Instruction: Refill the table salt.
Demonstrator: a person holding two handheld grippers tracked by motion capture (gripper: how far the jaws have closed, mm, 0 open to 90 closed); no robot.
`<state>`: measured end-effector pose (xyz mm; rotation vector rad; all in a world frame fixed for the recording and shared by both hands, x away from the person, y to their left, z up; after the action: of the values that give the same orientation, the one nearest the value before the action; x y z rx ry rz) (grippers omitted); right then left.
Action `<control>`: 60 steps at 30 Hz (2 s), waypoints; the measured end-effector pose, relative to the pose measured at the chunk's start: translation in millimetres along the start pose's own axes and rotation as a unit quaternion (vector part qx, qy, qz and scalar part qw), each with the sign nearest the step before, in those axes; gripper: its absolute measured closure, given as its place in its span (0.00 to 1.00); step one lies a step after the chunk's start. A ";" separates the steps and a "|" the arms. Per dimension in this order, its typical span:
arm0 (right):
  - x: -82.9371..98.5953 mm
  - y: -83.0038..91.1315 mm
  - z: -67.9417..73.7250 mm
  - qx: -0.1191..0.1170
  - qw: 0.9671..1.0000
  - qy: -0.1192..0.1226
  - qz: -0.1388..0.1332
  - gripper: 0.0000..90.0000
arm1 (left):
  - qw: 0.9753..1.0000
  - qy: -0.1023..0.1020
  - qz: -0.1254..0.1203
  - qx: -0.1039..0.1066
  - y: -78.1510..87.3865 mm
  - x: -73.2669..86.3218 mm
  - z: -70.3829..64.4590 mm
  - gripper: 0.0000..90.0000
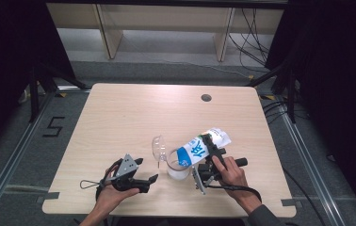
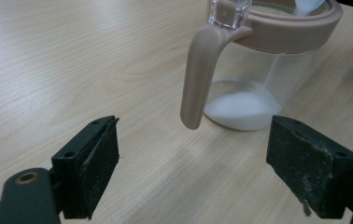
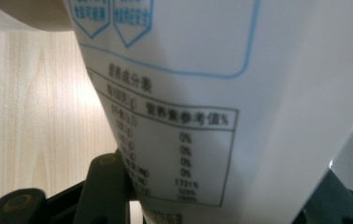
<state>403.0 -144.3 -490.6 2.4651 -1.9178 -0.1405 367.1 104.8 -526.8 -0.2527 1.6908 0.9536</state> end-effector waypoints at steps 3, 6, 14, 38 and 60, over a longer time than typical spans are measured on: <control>0.1 -0.1 -0.5 0.000 1.000 0.004 -0.002 0.58 | 1.000 -0.001 0.001 0.000 0.1 0.1 0.2 0.18; 0.1 -0.2 -0.5 -0.001 1.000 0.003 -0.002 0.58 | 1.000 0.002 -0.002 0.000 -0.3 -0.2 -0.3 0.18; -0.9 -0.2 -3.0 0.002 1.000 0.021 -0.004 0.58 | 1.000 0.001 -0.001 0.002 -0.1 -0.1 -0.1 0.18; -1.3 -0.4 -4.4 0.006 1.000 0.028 -0.002 0.59 | 1.000 -0.001 0.001 -0.001 0.2 0.0 0.5 0.18; -1.0 -0.3 -4.6 0.007 1.000 0.028 -0.003 0.59 | 1.000 -0.001 0.000 0.000 0.1 -0.2 0.5 0.18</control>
<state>403.5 -143.4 -485.9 2.4558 -1.8958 -0.0565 367.5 105.1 -526.6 -0.2516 1.6887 0.9522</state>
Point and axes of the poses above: each handheld gripper's, and its own axes: y roughly backward along the jaws, x roughly out of its underside, z roughly to its left, the point moved 5 cm from there along -y, roughly forward along the jaws
